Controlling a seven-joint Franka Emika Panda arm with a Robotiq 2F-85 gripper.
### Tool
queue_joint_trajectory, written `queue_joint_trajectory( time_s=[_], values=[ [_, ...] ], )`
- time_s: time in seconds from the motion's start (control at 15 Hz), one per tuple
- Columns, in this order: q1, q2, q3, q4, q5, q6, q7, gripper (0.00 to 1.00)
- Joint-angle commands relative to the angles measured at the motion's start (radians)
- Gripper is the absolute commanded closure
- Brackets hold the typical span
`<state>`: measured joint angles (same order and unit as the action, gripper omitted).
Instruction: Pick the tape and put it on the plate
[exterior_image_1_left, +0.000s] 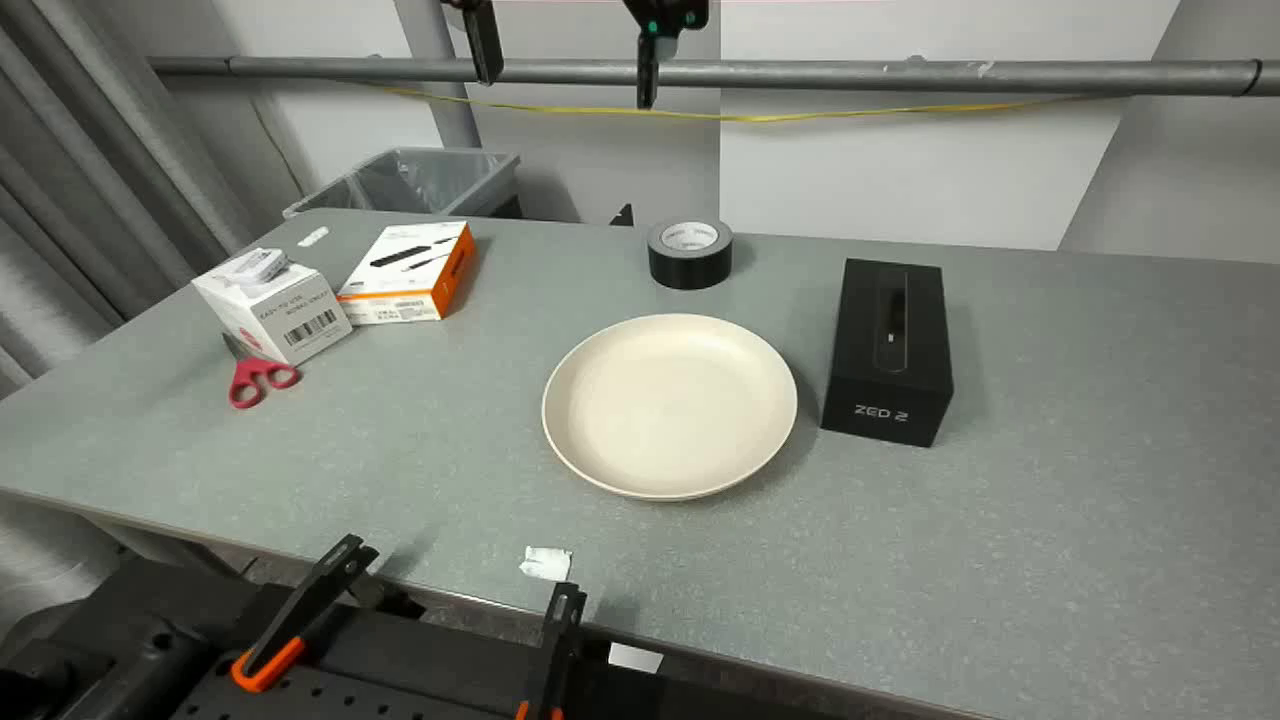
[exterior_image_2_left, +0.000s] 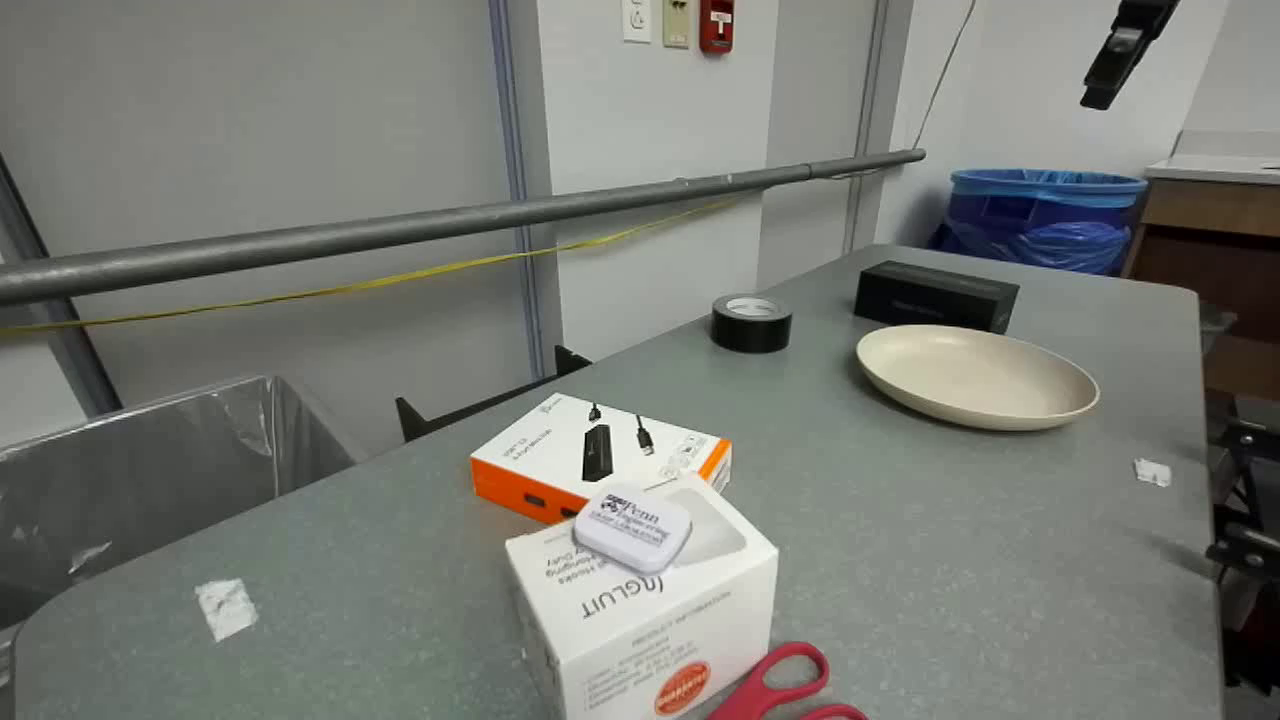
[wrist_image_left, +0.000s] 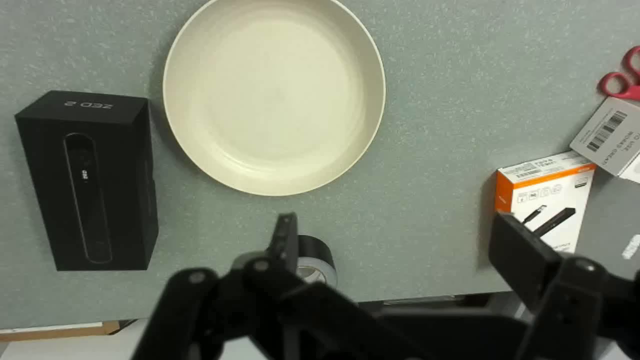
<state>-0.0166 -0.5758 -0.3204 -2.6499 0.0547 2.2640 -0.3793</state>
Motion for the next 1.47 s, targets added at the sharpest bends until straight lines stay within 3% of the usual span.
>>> queue_joint_trajectory(
  time_s=[0.0, 0.2, 0.53, 0.93, 1.0, 1.07, 1.4],
  values=[
    [-0.020, 0.003, 0.019, 0.002, 0.014, -0.003, -0.010, 0.00],
    [-0.012, 0.019, 0.020, 0.019, 0.024, -0.005, -0.008, 0.00],
    [0.071, 0.287, 0.071, 0.242, 0.121, 0.022, 0.040, 0.00],
    [0.045, 0.602, 0.163, 0.526, 0.200, 0.031, 0.099, 0.00],
    [0.035, 0.629, 0.172, 0.553, 0.200, 0.019, 0.107, 0.00],
    [0.026, 0.540, 0.185, 0.458, 0.176, 0.026, 0.087, 0.00],
    [0.012, 0.626, 0.197, 0.535, 0.171, 0.026, 0.099, 0.00]
  ],
)
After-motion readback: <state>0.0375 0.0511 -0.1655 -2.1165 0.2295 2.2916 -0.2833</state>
